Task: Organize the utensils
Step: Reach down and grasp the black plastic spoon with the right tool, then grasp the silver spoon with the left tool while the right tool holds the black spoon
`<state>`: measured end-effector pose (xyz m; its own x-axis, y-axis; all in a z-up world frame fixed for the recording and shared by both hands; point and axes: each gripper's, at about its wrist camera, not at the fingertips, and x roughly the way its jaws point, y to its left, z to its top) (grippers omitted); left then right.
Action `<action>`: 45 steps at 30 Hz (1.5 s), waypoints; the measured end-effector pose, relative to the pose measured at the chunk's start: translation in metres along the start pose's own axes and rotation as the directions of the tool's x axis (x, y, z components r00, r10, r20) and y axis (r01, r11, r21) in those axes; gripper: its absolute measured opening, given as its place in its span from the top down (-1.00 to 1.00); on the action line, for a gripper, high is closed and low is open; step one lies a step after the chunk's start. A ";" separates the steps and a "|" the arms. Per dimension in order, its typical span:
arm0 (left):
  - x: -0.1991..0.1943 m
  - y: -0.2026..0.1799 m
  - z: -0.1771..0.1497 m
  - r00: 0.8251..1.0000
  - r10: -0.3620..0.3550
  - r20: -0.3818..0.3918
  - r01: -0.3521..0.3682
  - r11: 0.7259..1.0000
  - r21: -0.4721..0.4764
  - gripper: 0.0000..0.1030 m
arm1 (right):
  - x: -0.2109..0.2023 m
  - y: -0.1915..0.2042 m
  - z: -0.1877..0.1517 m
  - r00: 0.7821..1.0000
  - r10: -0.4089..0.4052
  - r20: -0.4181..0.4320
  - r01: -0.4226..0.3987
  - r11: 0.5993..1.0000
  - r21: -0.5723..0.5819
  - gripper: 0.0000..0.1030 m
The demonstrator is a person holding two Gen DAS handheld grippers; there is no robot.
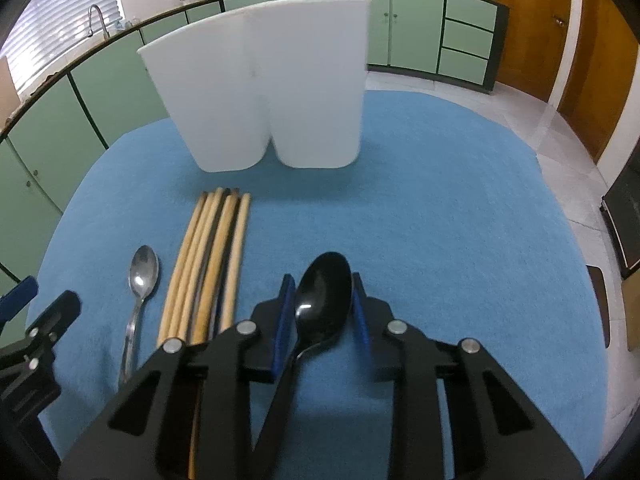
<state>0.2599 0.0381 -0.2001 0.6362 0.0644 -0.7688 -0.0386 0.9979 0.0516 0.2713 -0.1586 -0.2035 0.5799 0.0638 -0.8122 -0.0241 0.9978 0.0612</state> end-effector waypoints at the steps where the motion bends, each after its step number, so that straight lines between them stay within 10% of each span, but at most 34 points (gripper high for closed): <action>1: 0.002 -0.004 0.001 1.000 -0.012 -0.002 0.012 1.000 0.001 -0.68 | -0.001 -0.004 0.000 1.000 -0.002 0.003 0.002 1.000 -0.002 0.50; 26: 0.067 -0.053 0.035 0.996 -0.045 -0.076 0.046 0.999 0.016 -0.71 | 0.001 -0.038 -0.010 1.000 -0.001 0.004 0.001 1.000 -0.026 0.48; 32: 0.062 -0.054 0.038 0.993 -0.090 -0.076 0.090 0.996 -0.002 -0.32 | 0.001 -0.038 -0.001 0.999 0.026 -0.040 -0.026 1.000 0.009 0.05; 38: 0.052 -0.063 0.032 0.986 -0.148 -0.084 0.148 0.989 -0.003 0.47 | 0.005 -0.040 0.007 0.997 0.005 -0.083 -0.003 0.999 0.033 0.47; 41: 0.051 -0.067 0.035 0.985 -0.155 -0.083 0.155 0.988 -0.008 0.47 | 0.004 -0.046 0.009 0.995 0.026 -0.092 -0.022 0.999 0.047 0.85; 45: 0.036 -0.063 0.032 0.981 -0.190 -0.030 0.190 0.982 -0.009 0.48 | -0.009 -0.052 0.007 0.998 0.061 -0.027 -0.060 0.998 0.035 0.88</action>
<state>0.3099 -0.0230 -0.2109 0.6089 -0.1261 -0.7832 0.0759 0.9920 -0.1007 0.2729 -0.2113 -0.1955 0.5548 0.1253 -0.8225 -0.0307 0.9910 0.1303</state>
